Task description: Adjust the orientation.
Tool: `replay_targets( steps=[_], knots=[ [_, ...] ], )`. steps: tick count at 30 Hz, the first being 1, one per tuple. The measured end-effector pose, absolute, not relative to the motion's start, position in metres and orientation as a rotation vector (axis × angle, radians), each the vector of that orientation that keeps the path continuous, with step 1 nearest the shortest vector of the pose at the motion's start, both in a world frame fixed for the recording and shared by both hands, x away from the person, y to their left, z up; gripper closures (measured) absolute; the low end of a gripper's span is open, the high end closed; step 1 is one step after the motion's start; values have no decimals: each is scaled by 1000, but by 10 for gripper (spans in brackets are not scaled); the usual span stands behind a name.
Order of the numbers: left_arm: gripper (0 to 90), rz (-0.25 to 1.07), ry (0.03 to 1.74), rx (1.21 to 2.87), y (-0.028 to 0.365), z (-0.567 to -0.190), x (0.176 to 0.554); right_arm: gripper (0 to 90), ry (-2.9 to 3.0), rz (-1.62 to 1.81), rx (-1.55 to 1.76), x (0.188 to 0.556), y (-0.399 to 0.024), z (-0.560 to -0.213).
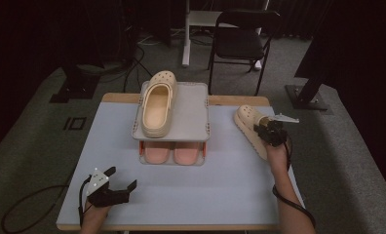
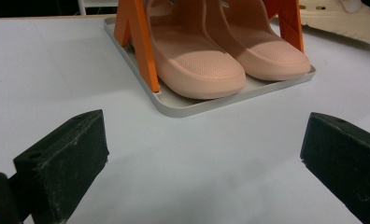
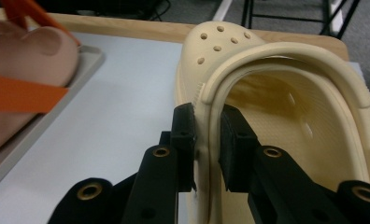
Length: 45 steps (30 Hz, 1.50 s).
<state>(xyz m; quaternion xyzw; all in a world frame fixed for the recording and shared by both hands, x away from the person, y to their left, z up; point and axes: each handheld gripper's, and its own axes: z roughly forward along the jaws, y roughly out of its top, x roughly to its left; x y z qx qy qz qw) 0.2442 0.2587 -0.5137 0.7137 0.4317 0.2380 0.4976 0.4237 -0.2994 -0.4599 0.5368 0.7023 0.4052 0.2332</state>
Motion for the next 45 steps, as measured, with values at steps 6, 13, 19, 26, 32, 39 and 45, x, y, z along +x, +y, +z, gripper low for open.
replay_targets(
  steps=[6, 13, 19, 26, 32, 39, 45],
  knots=[
    [9, 580, 1042, 1732, 258, -513, 244, 774, 1983, 1115, 1400, 409, -284, -456],
    [9, 582, 1040, 1724, 259, -512, 244, 774, 2025, 1134, 1330, 391, -265, -451],
    [9, 584, 1038, 1721, 259, -511, 243, 775, 2046, 1133, 1287, 378, -256, -453],
    [9, 587, 1033, 1717, 258, -510, 242, 775, 2056, 1122, 1285, 360, -250, -460],
    [9, 585, 1032, 1718, 258, -510, 242, 774, 2085, 1111, 1283, 356, -246, -470],
    [9, 583, 1033, 1717, 258, -510, 242, 755, 2097, 1127, 1299, 356, -243, -474],
    [9, 583, 1032, 1723, 258, -511, 242, 598, 2080, 1171, 1271, 349, -254, -466]
  ],
)
